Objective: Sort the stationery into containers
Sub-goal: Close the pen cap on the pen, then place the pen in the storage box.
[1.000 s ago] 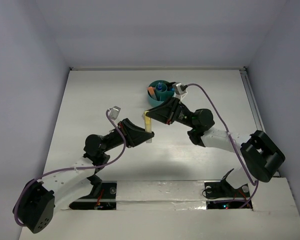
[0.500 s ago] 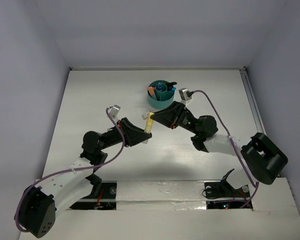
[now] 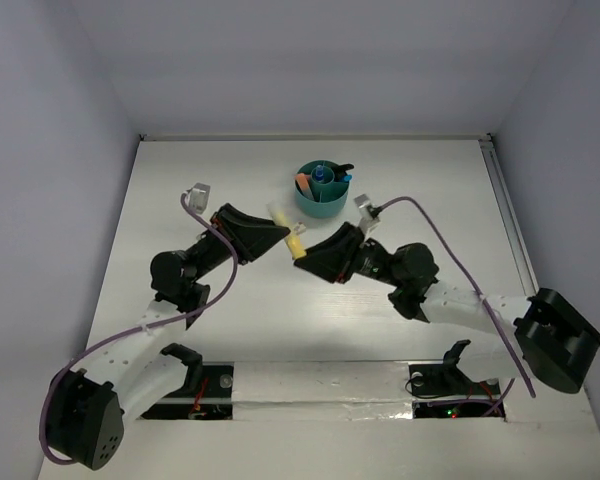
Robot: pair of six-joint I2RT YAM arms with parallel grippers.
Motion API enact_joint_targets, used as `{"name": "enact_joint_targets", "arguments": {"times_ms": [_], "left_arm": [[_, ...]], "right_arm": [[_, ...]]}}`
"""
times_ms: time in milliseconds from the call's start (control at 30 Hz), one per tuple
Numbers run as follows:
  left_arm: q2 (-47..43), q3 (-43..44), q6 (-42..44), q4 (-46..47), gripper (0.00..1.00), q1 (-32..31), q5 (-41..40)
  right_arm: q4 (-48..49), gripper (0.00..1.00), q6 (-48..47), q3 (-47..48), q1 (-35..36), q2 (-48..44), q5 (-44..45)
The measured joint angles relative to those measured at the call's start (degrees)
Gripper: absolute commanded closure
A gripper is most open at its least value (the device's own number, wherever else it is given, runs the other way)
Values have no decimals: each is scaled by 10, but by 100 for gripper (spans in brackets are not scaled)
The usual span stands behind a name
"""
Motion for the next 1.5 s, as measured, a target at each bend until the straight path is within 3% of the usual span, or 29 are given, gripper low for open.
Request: {"name": "enact_joint_targets", "arguments": {"times_ms": [133, 267, 500, 533, 567, 667, 767, 867, 1167, 1500], "left_arm": [[30, 7, -7, -6, 100, -14, 8], [40, 9, -26, 12, 100, -11, -9], [20, -9, -35, 26, 100, -11, -16], [14, -12, -34, 26, 100, -11, -18], [7, -14, -33, 26, 100, -11, -19], [-12, -14, -26, 29, 100, -11, -22], [-26, -19, -18, 37, 100, -11, -26], [-30, -32, -10, 43, 100, -11, -30], [-20, -64, 25, 28, 100, -11, -37], [31, -101, 43, 4, 100, -11, -30]], "right_arm": [[-69, 100, -28, 3, 47, 28, -24], [-156, 100, -43, 0, 52, 52, -47], [-216, 99, -73, -1, 52, 25, -43], [-219, 92, -76, -1, 52, 20, -42], [-222, 73, -78, -1, 52, 14, -42], [-229, 48, -87, -1, 52, -2, -38], [-244, 33, -99, -2, 52, -18, -33], [-271, 24, -117, -1, 52, -37, -25], [-436, 12, -214, 57, 52, -95, 50], [-557, 8, -295, 185, 20, -70, 109]]}}
